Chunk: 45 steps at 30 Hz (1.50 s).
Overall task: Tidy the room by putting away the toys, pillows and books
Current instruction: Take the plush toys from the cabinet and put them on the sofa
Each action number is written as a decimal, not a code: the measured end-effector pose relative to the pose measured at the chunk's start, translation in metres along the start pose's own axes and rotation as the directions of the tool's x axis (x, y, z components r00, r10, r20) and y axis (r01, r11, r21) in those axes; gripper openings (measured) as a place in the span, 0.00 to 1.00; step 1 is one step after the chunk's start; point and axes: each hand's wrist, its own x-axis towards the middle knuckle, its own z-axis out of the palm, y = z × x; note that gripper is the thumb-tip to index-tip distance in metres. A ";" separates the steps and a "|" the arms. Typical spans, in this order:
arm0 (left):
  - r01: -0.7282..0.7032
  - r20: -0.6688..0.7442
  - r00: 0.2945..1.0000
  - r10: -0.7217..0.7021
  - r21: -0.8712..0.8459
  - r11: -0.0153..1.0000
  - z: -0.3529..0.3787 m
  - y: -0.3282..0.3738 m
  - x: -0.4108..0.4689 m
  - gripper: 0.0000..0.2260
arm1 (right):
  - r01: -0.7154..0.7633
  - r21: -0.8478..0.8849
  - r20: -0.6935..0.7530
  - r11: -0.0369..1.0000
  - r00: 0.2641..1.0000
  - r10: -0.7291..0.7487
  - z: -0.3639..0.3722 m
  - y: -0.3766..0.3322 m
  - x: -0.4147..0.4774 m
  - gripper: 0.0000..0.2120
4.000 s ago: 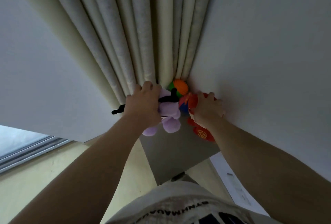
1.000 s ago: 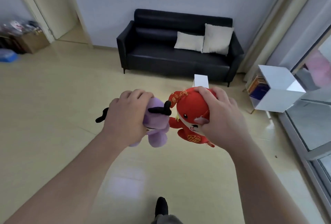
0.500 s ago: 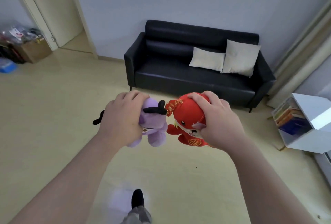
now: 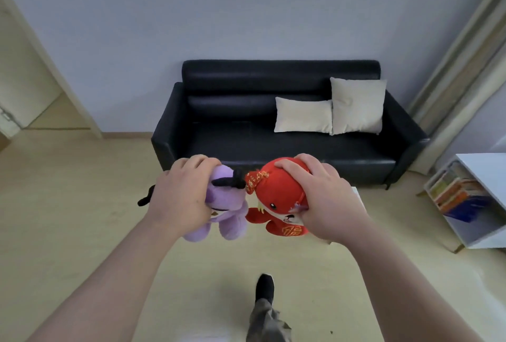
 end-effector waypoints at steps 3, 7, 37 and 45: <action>-0.011 0.015 1.000 0.011 0.007 1.000 0.027 -0.026 0.082 0.26 | 0.001 0.015 0.011 1.000 1.000 -0.001 0.021 0.025 0.087 0.41; 0.007 0.053 0.999 -0.007 0.002 1.000 0.046 -0.061 0.194 0.26 | 0.006 0.007 0.051 1.000 0.999 -0.006 0.033 0.055 0.209 0.42; -0.185 0.318 0.931 0.177 -0.004 0.983 0.250 -0.256 0.851 0.31 | -0.059 -0.115 0.327 0.992 0.940 0.094 0.156 0.249 0.863 0.45; -0.130 0.465 0.882 0.078 0.082 0.988 0.342 -0.263 0.947 0.35 | 0.037 -0.072 0.516 0.997 0.857 0.005 0.232 0.334 0.971 0.44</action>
